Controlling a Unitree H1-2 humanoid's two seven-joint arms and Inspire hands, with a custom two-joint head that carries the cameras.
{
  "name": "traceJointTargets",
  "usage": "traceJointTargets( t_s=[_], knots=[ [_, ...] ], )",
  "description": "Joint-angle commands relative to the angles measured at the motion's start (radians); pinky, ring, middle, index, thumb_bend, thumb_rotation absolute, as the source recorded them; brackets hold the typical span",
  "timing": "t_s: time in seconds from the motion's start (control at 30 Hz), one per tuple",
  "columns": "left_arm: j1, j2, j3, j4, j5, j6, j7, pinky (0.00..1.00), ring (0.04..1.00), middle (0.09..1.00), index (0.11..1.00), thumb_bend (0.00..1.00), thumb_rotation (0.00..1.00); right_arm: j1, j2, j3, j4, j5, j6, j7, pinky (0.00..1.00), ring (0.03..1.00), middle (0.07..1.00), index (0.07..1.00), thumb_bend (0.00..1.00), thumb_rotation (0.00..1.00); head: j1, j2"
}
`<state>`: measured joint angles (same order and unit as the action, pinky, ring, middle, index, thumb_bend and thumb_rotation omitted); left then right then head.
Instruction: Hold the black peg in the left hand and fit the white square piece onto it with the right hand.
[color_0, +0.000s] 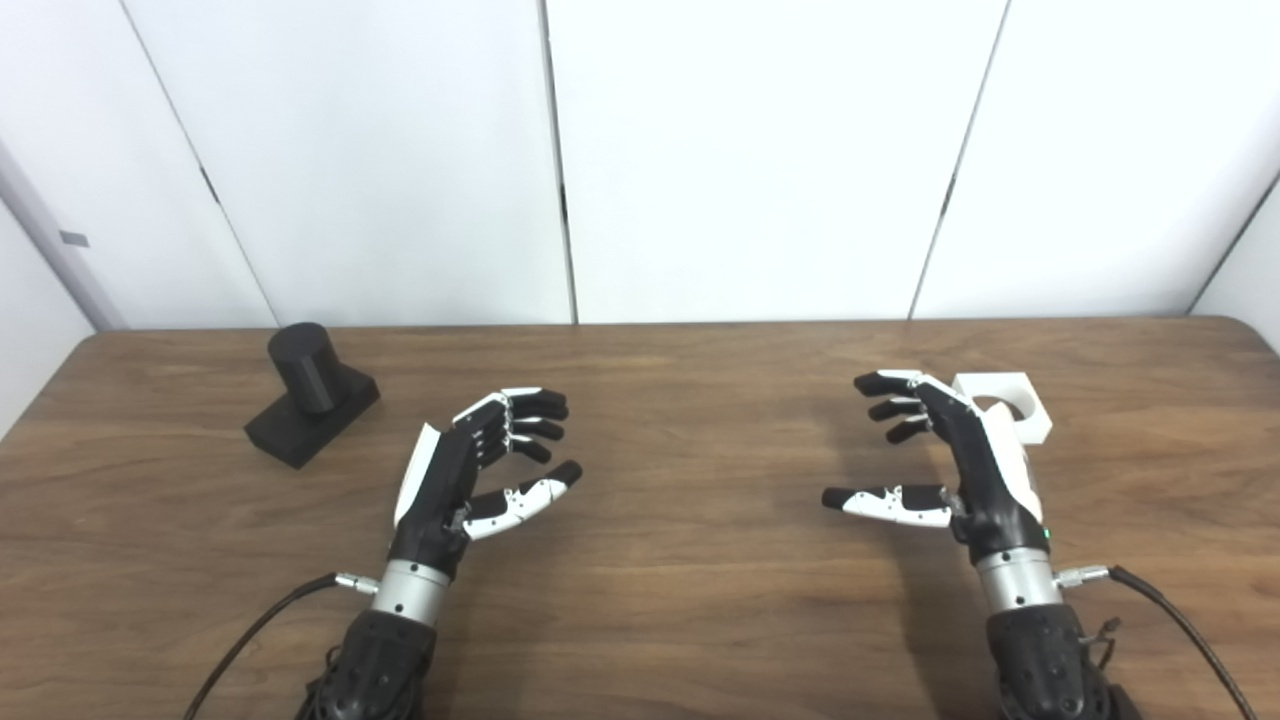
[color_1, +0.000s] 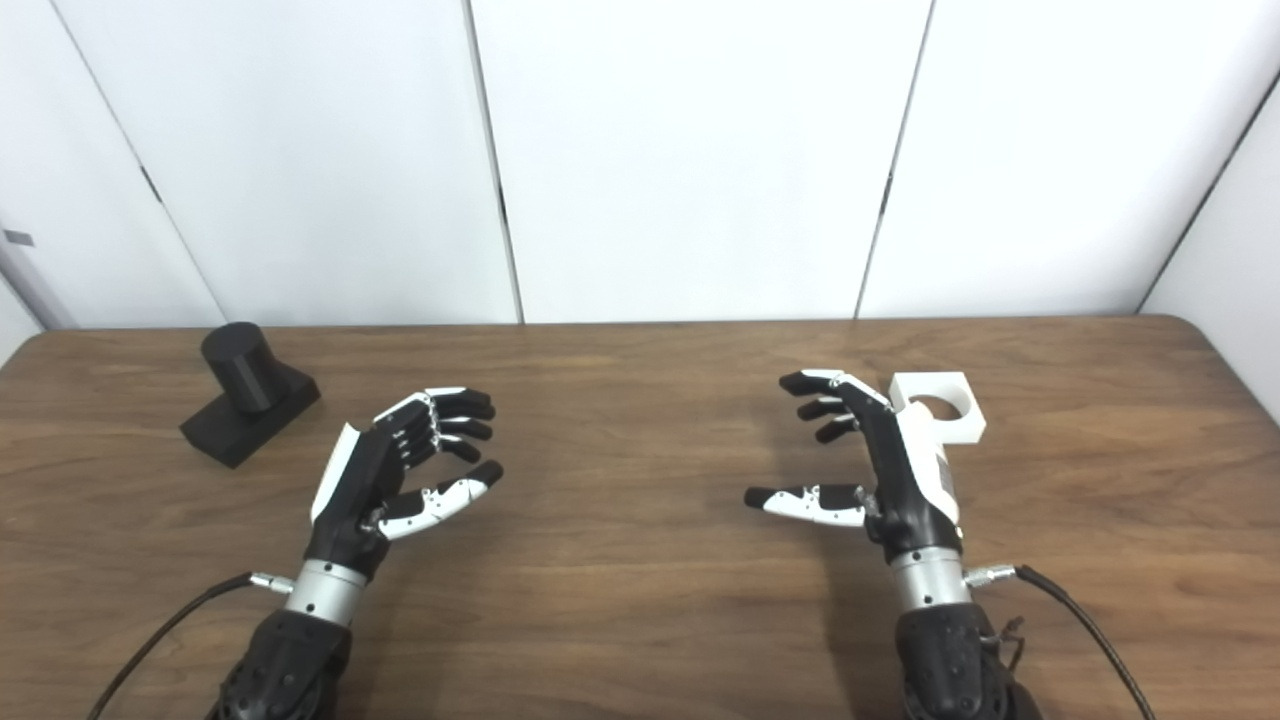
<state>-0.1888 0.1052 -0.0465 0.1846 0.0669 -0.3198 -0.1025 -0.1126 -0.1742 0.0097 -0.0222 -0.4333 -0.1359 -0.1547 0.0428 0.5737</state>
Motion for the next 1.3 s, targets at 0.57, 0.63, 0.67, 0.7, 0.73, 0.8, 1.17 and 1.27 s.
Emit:
traceJointTargets(
  t_s=[0.57, 0.63, 0.67, 0.7, 0.73, 0.8, 1.17, 1.27],
  knots=[
    [-0.046, -0.069, -0.041, 0.051, 0.060, -0.036, 0.042, 0.58, 0.680, 0.700, 0.670, 0.59, 0.02, -0.003, -0.055, -0.048, -0.003, 0.099, -0.060, 0.015, 0.53, 0.656, 0.713, 0.676, 0.62, 0.00, 0.284, -0.093],
    [-0.049, -0.074, -0.043, 0.062, 0.059, -0.044, 0.043, 0.56, 0.672, 0.703, 0.670, 0.59, 0.01, 0.000, -0.053, -0.050, -0.017, 0.112, -0.050, 0.025, 0.54, 0.663, 0.714, 0.679, 0.62, 0.00, 0.300, -0.100],
    [-0.050, -0.076, -0.044, 0.068, 0.062, -0.049, 0.045, 0.55, 0.668, 0.704, 0.670, 0.59, 0.00, 0.001, -0.051, -0.052, -0.026, 0.118, -0.040, 0.030, 0.55, 0.666, 0.715, 0.680, 0.62, 0.00, 0.310, -0.105],
    [-0.052, -0.078, -0.045, 0.072, 0.069, -0.050, 0.049, 0.54, 0.662, 0.703, 0.670, 0.59, 0.00, 0.003, -0.049, -0.053, -0.034, 0.110, -0.032, 0.029, 0.55, 0.670, 0.717, 0.682, 0.61, 0.00, 0.313, -0.106],
    [-0.053, -0.079, -0.047, 0.074, 0.077, -0.049, 0.053, 0.54, 0.660, 0.703, 0.671, 0.59, 0.01, 0.004, -0.047, -0.054, -0.041, 0.099, -0.023, 0.025, 0.54, 0.663, 0.712, 0.678, 0.62, 0.00, 0.316, -0.107],
    [-0.056, -0.078, -0.052, 0.079, 0.094, -0.048, 0.060, 0.55, 0.663, 0.702, 0.675, 0.59, 0.02, 0.006, -0.045, -0.055, -0.044, 0.082, -0.017, 0.019, 0.53, 0.645, 0.701, 0.677, 0.62, 0.00, 0.321, -0.114],
    [-0.054, -0.081, -0.056, 0.074, 0.088, -0.037, 0.064, 0.54, 0.654, 0.689, 0.670, 0.59, 0.00, 0.014, -0.036, -0.055, -0.079, 0.068, 0.015, 0.028, 0.50, 0.620, 0.686, 0.674, 0.60, 0.00, 0.326, -0.110],
    [-0.053, -0.083, -0.053, 0.065, 0.106, -0.037, 0.081, 0.54, 0.653, 0.691, 0.668, 0.60, 0.01, 0.016, -0.032, -0.054, -0.094, 0.060, 0.033, 0.032, 0.51, 0.622, 0.687, 0.672, 0.60, 0.00, 0.327, -0.110]
  ],
)
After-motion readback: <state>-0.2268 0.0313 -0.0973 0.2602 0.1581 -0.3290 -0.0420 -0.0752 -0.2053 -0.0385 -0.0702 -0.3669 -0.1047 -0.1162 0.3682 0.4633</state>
